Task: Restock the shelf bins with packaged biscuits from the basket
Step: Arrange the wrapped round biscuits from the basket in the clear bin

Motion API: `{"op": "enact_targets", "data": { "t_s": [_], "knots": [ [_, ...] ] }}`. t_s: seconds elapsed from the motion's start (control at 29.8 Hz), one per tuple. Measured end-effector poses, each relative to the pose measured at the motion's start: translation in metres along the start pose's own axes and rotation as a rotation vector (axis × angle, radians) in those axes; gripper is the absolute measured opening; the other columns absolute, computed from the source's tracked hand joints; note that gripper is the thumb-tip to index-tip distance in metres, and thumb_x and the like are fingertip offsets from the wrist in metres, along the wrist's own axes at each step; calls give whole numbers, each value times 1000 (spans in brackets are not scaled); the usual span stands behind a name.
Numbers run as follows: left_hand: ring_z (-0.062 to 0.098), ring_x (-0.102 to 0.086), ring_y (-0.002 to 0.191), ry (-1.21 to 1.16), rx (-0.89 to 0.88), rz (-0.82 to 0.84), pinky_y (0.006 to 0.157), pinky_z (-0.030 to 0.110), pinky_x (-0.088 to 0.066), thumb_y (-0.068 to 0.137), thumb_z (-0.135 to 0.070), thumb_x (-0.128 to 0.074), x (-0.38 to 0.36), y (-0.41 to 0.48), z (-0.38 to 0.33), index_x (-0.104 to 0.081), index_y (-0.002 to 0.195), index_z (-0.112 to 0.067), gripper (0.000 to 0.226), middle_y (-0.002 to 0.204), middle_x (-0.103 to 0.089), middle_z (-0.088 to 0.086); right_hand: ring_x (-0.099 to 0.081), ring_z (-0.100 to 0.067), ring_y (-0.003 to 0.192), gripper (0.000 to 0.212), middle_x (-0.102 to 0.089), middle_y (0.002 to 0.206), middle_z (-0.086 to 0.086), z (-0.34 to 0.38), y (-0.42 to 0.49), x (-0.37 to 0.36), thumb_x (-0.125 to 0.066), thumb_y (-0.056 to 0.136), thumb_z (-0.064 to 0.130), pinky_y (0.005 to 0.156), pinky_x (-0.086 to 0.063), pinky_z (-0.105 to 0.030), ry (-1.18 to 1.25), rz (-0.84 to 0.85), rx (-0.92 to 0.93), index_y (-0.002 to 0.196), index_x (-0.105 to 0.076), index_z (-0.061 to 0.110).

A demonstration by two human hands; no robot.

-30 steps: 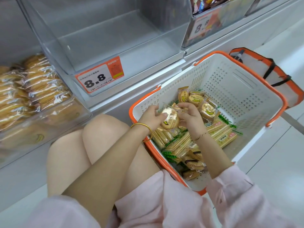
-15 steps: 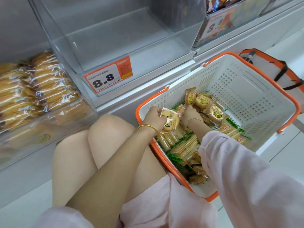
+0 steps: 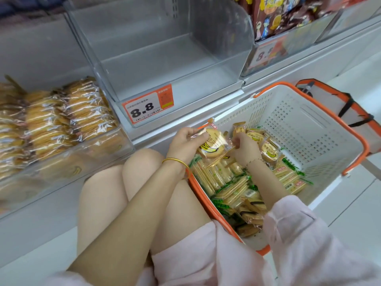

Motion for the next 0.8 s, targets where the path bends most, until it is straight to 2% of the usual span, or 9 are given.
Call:
{"op": "enact_targets", "data": {
  "t_s": [0.03,0.1,0.23,0.37,0.5,0.57,0.67,0.77,0.8],
  "knots": [
    [5,-61,72,14,-39,30,67,14,-52,82,-14,-70,6,-7,-11,-58,95,-15,18,94,-66,6,-50,-18,91,39,-55,100,-3,14,-9,13,-69,79,11,76,-41,-29,70,-2,44,114,-52,10],
    [-1,-56,58,17,-99,107,49,11,-39,82,-11,-69,20,-24,-37,-56,91,-16,17,80,-65,-2,-48,-15,94,48,-50,104,-1,44,-28,35,-68,79,6,78,-40,-27,154,-5,121,123,-51,11],
    [4,-55,54,-31,-207,201,43,16,-37,81,-9,-68,66,-63,-90,-53,92,-17,21,68,-65,-8,-59,-25,82,24,-59,87,-2,110,-67,68,-66,74,10,78,-51,-39,271,53,329,96,-61,19],
    [11,-62,62,-100,-281,147,48,24,-52,70,-11,-67,136,-100,-123,-54,118,-8,50,85,-67,3,-60,-25,81,18,-64,84,-7,180,-101,82,-64,74,18,74,-48,-35,232,112,529,92,-64,18],
    [15,-63,69,-87,-329,-69,64,38,-59,66,-14,-65,212,-112,-139,-51,127,-7,63,100,-62,9,-61,-21,77,20,-61,86,-9,246,-127,80,-62,76,11,73,-54,-36,327,121,697,96,-63,9],
    [20,-68,73,-64,-333,-198,64,37,-59,67,-10,-69,242,-107,-145,-47,129,-6,66,110,-62,15,-60,-14,80,19,-59,85,1,280,-132,70,-63,78,6,74,-51,-29,253,6,812,97,-64,11],
    [33,-67,89,30,-349,-436,70,42,-60,70,2,-72,278,-83,-152,-50,120,-4,55,116,-60,23,-57,-21,98,29,-64,97,3,326,-126,42,-58,77,9,85,-44,-30,-2,-223,943,103,-65,19],
    [21,-61,89,259,-395,-647,70,17,-52,65,-8,-79,301,-54,-158,-57,121,-3,61,102,-63,9,-53,-29,106,36,-66,103,-1,362,-112,16,-51,80,6,84,-45,-38,-132,-374,963,107,-64,25],
    [21,-59,90,355,-390,-696,70,17,-49,69,-11,-77,305,-45,-158,-58,121,-6,56,102,-62,8,-50,-30,106,35,-66,100,-2,373,-108,9,-51,82,6,81,-42,-36,-161,-428,968,108,-63,26]
  ]
}}
Point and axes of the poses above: each hand's wrist, its own y-axis towards the middle knuckle, its own x-axis out of the back of the hand, z = x × y, the point moved 3 cm from there along y, towards the middle knuckle
